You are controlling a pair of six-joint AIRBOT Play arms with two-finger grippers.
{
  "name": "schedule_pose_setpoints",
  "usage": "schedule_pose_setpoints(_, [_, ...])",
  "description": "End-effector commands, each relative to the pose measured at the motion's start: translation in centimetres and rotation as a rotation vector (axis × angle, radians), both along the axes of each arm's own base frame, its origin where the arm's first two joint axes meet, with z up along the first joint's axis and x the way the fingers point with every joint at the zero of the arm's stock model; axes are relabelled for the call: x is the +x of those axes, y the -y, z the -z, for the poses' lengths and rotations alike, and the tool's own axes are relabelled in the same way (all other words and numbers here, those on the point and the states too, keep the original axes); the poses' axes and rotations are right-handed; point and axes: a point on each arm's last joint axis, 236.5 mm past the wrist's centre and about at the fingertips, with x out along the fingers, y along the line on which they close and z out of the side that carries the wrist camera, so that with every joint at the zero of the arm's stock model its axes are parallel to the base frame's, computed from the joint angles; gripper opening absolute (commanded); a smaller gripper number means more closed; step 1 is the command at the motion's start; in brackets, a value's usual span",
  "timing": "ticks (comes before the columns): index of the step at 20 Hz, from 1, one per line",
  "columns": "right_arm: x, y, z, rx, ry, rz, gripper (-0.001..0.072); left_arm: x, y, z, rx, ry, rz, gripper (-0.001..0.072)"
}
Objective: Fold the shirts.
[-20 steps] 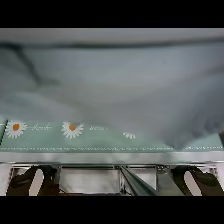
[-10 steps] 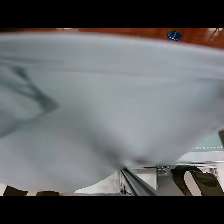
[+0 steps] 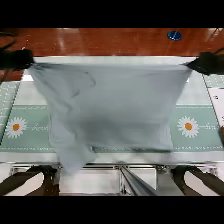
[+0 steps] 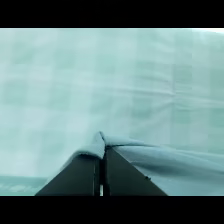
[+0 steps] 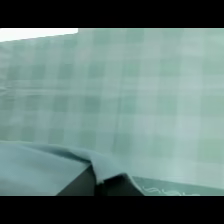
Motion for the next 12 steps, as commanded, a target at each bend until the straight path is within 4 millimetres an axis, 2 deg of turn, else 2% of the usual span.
schedule_pose_setpoints(1, [7.4,1.4,8.2,0.075,-0.069,0.074,0.002,7.3,0.8,7.8,-0.08,-0.102,-0.023,0.0017])
schedule_pose_setpoints(4, [12.1,2.1,12.2,0.135,-0.141,0.124,0.002,12.1,1.6,10.8,-0.148,-0.134,-0.037,0.0017])
schedule_pose_setpoints(7, [14.9,1.8,14.2,0.194,-0.196,0.126,0.002,14.5,3.0,12.3,-0.225,-0.143,-0.03,0.0017])
schedule_pose_setpoints(9, [15.2,1.7,15.1,0.193,-0.226,0.104,0.002,14.5,3.5,13.2,-0.248,-0.168,-0.027,0.0018])
schedule_pose_setpoints(12, [14.3,2.2,15.6,0.159,-0.26,0.085,0.0021,12.8,3.3,13.7,-0.203,-0.233,0.05,0.0018])
